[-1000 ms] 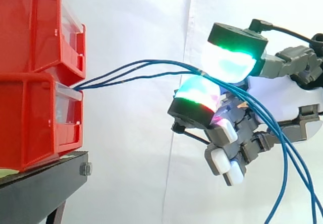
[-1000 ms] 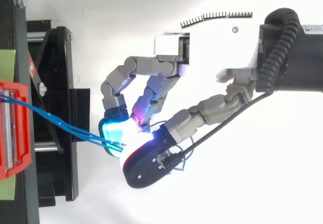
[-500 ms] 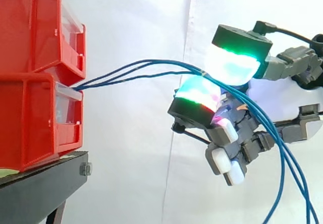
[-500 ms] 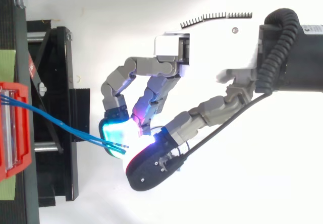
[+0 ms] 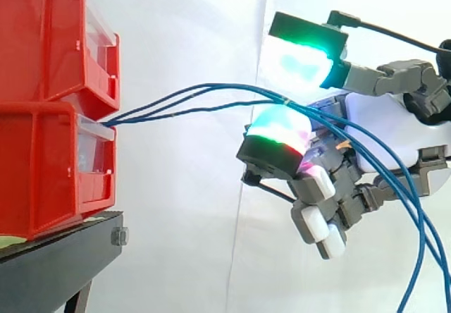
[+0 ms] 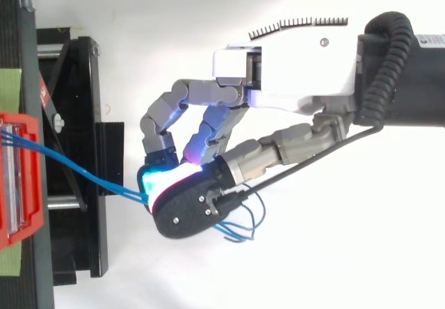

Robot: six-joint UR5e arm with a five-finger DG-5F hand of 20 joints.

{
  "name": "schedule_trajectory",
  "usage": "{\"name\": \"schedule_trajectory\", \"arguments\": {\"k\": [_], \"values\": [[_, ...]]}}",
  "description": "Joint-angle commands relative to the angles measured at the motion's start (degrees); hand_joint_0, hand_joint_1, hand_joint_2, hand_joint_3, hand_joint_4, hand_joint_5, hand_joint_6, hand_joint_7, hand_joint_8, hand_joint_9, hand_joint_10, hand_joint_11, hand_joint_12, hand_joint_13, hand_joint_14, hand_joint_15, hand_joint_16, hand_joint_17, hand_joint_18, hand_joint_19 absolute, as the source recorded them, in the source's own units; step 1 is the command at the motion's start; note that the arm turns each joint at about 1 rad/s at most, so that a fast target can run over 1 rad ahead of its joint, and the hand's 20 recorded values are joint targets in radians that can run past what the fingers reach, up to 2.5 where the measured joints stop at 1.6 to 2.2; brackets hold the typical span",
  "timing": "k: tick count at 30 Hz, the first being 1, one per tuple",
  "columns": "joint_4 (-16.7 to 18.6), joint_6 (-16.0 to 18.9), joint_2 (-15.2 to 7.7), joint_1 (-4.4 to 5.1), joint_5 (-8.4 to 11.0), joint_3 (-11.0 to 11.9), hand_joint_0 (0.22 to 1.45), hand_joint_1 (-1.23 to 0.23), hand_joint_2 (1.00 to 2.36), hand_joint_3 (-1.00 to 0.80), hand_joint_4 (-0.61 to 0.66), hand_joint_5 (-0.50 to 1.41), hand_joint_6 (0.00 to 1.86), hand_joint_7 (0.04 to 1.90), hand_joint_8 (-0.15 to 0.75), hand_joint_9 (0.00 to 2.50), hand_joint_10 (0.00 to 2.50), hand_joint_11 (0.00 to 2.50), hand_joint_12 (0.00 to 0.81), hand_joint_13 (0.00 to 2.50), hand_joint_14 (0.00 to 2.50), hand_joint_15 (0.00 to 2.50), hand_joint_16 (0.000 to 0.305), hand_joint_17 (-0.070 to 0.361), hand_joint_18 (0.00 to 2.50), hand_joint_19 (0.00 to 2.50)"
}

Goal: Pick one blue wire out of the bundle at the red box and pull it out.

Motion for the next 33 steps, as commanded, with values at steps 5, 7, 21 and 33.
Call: {"name": "schedule_trajectory", "arguments": {"k": [5, 7, 21, 33], "values": [[0.16, 0.0, 0.01, 0.0, 0.0, 0.0, 0.56, -0.56, 1.0, -0.49, 0.15, -0.19, 0.93, 1.13, 0.335, 0.98, 0.02, 0.75, 0.421, 0.93, 0.02, 0.6, 0.061, 0.137, 0.77, 0.6], [-0.02, 0.0, 0.01, 0.0, 0.0, 0.0, 0.56, -0.58, 1.0, -0.48, 0.16, -0.2, 0.93, 1.11, 0.33, 0.93, 0.02, 0.76, 0.421, 0.92, 0.02, 0.6, 0.061, 0.137, 0.77, 0.6], [0.16, 0.0, 0.01, 0.0, 0.0, 0.0, 0.57, -0.58, 1.01, -0.44, 0.18, -0.24, 0.93, 1.05, 0.327, 0.84, 0.02, 0.75, 0.421, 0.85, 0.02, 0.6, 0.063, 0.143, 0.71, 0.6], [-0.02, 0.0, 0.01, 0.0, 0.0, 0.0, 0.62, -0.66, 1.02, -0.23, 0.13, -0.24, 0.95, 1.07, 0.322, 0.85, 0.02, 0.78, 0.408, 0.88, 0.02, 0.61, 0.061, 0.138, 0.74, 0.59]]}}
